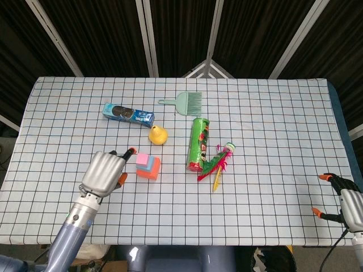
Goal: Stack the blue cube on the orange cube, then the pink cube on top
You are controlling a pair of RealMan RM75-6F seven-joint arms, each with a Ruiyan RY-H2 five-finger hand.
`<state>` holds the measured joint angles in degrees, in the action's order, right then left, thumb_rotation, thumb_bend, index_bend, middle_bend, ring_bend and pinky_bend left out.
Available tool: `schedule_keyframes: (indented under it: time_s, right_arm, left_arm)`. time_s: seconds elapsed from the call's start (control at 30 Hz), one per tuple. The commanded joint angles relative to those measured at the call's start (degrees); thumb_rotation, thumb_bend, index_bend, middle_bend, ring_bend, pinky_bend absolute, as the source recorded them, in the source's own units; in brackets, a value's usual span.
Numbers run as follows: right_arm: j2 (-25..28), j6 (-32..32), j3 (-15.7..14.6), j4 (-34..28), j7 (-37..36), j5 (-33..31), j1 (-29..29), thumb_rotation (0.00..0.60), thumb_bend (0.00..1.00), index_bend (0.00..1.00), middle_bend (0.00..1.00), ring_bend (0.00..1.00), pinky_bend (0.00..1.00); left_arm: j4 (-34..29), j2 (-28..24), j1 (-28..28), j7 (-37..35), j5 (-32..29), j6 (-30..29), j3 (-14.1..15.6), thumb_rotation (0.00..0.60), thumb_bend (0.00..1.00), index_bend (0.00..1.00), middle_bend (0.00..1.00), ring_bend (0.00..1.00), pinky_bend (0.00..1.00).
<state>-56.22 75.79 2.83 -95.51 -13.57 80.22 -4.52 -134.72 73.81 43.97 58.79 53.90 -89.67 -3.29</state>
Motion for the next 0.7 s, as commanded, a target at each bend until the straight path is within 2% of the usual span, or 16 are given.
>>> schedule_keyframes:
  time_s: [0.03,0.07,0.17,0.3,0.47,0.7]
  right_arm:
    - [-0.07,0.33,0.08,-0.08,0.39,0.10,0.04,0.600,0.17,0.25,0.20,0.19,0.13]
    - [-0.18,0.66,0.15,-0.05,0.55,0.10,0.14,0.600,0.17,0.25,0.20,0.19,0.12]
    - [-0.56,1.25,0.37,0.16,0.98,-0.05,0.30,0.600,0.17,0.25,0.20,0.19,0.12]
    - [-1.06,1.17,0.52,0.60,1.90,-0.46,0.20,0.600,0.17,0.25,0.20,0.19,0.12]
    - [-1.87,1.67,0.74,1.06,3.60,-0.27,0.04,0.600,0.17,0.25,0.20,0.19,0.11]
    - [-2.49,2.32,0.69,0.50,7.28,-0.33,0.10,0.600,0.17,0.25,0.20,0.19,0.10]
  left_arm:
    - [-0.13,-9.18,-11.48,-10.04,15.33,-4.31,13.43,0.600,0.37,0.22,0.41,0.32,0.47]
    - [1.36,-10.19,-13.27,-12.86,17.41,-4.51,15.19,0.600,0.37,0.21,0.37,0.27,0.42]
    - [8.32,-11.21,-17.38,-22.67,23.09,-5.01,17.96,0.600,0.37,0.20,0.29,0.17,0.28]
    - [19.85,-10.10,-21.67,-34.11,27.94,-6.42,18.23,0.600,0.37,0.18,0.21,0.12,0.20]
    - [29.59,-6.72,-25.70,-38.28,32.11,-9.68,16.47,0.600,0.37,0.17,0.18,0.08,0.17]
    - [37.15,-3.33,-29.17,-39.53,34.94,-11.11,14.45,0.600,0.37,0.17,0.18,0.08,0.17]
